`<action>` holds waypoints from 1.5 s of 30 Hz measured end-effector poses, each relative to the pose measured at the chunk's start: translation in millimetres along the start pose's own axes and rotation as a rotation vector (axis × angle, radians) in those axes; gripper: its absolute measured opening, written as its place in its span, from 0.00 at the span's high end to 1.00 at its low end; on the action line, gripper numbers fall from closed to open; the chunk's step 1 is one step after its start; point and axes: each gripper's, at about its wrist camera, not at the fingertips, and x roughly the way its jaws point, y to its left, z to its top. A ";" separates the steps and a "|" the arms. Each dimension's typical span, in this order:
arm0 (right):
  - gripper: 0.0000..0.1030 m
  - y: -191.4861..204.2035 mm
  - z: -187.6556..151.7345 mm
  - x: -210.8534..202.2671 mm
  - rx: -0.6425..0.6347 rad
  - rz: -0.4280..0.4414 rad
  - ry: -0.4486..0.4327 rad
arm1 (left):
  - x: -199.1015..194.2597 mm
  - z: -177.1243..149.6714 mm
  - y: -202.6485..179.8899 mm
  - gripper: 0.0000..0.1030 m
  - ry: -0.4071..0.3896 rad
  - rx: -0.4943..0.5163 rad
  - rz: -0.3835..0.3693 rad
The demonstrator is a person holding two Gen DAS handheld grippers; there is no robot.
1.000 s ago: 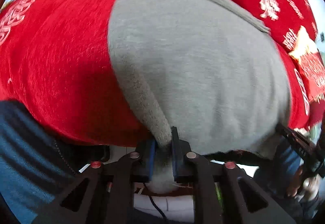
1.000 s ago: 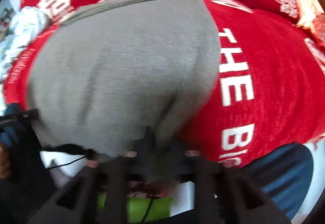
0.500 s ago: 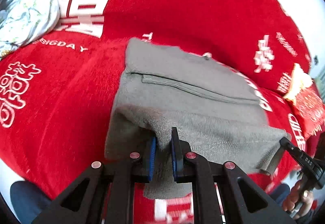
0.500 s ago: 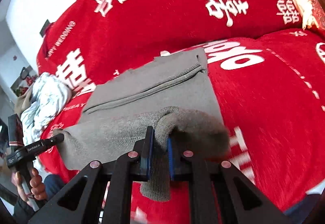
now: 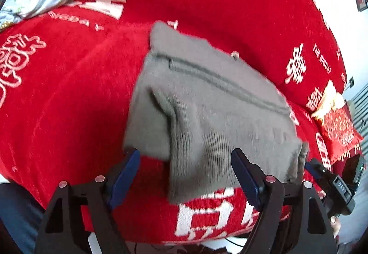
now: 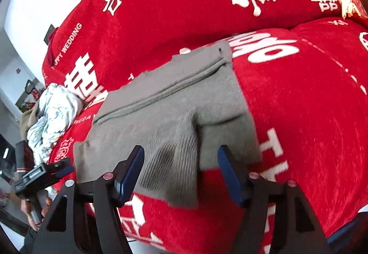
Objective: Fold small clothes
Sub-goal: 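Lift the hem with both grippers and fold it over toward the collar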
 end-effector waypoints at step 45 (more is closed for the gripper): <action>0.87 38.0 98.2 12.2 0.053 0.058 -0.102 | -11.6 92.4 -48.9 0.89 -0.179 0.038 0.064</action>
